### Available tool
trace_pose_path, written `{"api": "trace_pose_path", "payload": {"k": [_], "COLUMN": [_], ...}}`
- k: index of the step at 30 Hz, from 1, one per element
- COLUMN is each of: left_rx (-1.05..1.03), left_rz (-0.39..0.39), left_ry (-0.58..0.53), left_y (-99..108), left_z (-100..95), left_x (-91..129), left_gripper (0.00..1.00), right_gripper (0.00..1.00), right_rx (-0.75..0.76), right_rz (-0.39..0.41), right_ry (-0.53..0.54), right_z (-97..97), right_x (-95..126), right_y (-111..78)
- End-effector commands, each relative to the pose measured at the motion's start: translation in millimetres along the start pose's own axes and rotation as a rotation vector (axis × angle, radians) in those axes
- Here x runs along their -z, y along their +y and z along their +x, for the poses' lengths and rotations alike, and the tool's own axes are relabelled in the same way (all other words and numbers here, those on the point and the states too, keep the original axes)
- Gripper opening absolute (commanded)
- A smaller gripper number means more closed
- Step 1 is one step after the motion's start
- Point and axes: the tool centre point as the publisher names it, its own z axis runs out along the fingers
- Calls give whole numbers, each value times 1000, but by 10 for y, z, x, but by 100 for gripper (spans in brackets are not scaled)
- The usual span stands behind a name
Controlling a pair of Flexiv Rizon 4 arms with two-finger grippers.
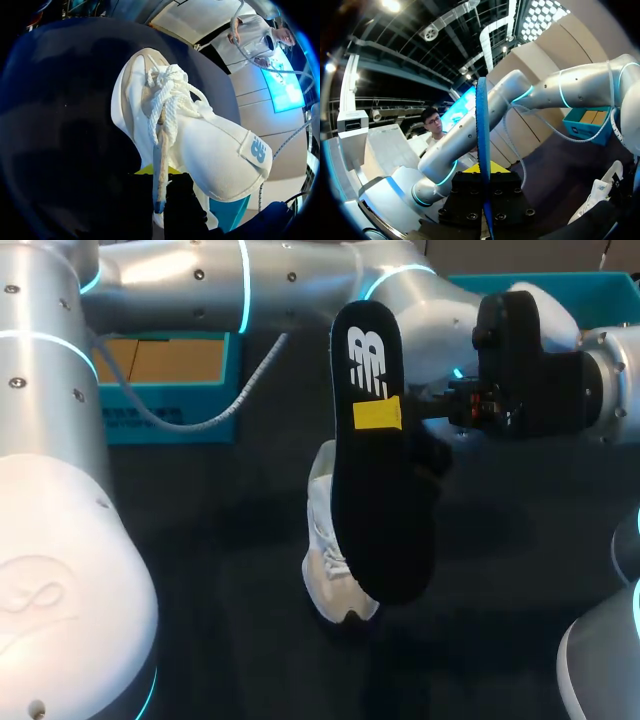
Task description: Take the shoe out of the shoebox, open the shoe tongue, remove and reinsert the insole, then place the shoe into the shoebox
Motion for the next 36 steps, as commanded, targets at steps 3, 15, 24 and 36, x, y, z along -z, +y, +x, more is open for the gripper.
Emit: {"api": "trace_pose_path", "payload": {"k": [3,15,24,36], "left_rx": [8,26,9,84], "left_rz": [-11,-3,32,3], "left_ry": [18,47,-35,-201], "left_y": [-53,-74,-63,21], "left_z": [-99,-212,-94,75], "left_x": [-89,-259,-24,386], "left_gripper": [0,43,100,100], "right_gripper": [0,0,0,0], "right_rx": [0,0,0,0], "right_rz": [-11,-11,-11,-11], "right_ry": [-11,-11,-11,-11], "right_z": [73,73,73,73], "right_x": [-79,-79,-79,-79], "right_y": [-9,-9,-9,-9]}}
